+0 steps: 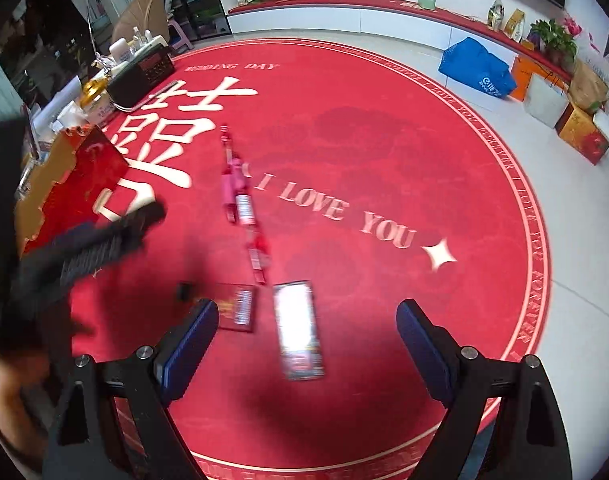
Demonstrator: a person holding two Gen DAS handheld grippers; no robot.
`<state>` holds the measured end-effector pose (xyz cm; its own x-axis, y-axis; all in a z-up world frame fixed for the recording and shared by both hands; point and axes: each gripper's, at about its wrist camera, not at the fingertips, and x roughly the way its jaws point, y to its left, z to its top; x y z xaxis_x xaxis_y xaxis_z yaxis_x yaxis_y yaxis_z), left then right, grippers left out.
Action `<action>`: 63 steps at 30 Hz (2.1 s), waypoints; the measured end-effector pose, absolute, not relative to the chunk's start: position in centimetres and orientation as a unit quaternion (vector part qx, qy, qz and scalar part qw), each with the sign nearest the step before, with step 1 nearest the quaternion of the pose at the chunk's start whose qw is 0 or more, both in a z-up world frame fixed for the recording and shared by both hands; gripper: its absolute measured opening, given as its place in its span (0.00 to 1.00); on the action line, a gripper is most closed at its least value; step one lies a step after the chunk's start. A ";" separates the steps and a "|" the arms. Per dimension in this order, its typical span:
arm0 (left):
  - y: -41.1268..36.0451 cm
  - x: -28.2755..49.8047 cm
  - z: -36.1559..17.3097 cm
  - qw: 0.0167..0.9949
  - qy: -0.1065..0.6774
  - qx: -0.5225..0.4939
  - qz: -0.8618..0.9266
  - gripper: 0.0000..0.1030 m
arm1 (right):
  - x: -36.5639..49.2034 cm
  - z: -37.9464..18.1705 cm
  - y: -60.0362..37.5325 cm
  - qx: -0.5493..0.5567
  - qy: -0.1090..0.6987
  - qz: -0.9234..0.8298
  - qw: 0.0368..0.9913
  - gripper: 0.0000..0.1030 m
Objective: Organize rigid objects
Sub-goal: 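Swing both tools back from the box toward the pink pens on the mat, then close the right tool on a pink pen while the left tool grasps another pink pen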
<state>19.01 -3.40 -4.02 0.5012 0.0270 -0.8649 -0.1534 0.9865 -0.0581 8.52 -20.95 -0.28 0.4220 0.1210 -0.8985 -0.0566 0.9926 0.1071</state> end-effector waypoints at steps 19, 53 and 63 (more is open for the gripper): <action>-2.7 23.0 -6.9 0.853 0.514 -0.045 0.081 1.00 | 14.7 -3.6 -15.5 -0.056 0.544 0.127 0.827 0.89; -6.6 18.9 -6.3 0.871 0.482 0.095 0.035 0.99 | 18.6 -4.8 -19.9 -0.079 0.568 0.098 0.814 0.83; -4.6 18.9 -7.2 0.862 0.505 -0.015 0.031 1.00 | 18.8 -4.6 -19.5 -0.097 0.572 0.114 0.806 0.75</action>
<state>18.90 -4.64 -7.16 0.4876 0.0390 -0.8722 -0.0690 0.9976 0.0061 18.84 -19.46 -4.63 0.3194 0.0733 -0.9448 -0.2943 0.9554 -0.0254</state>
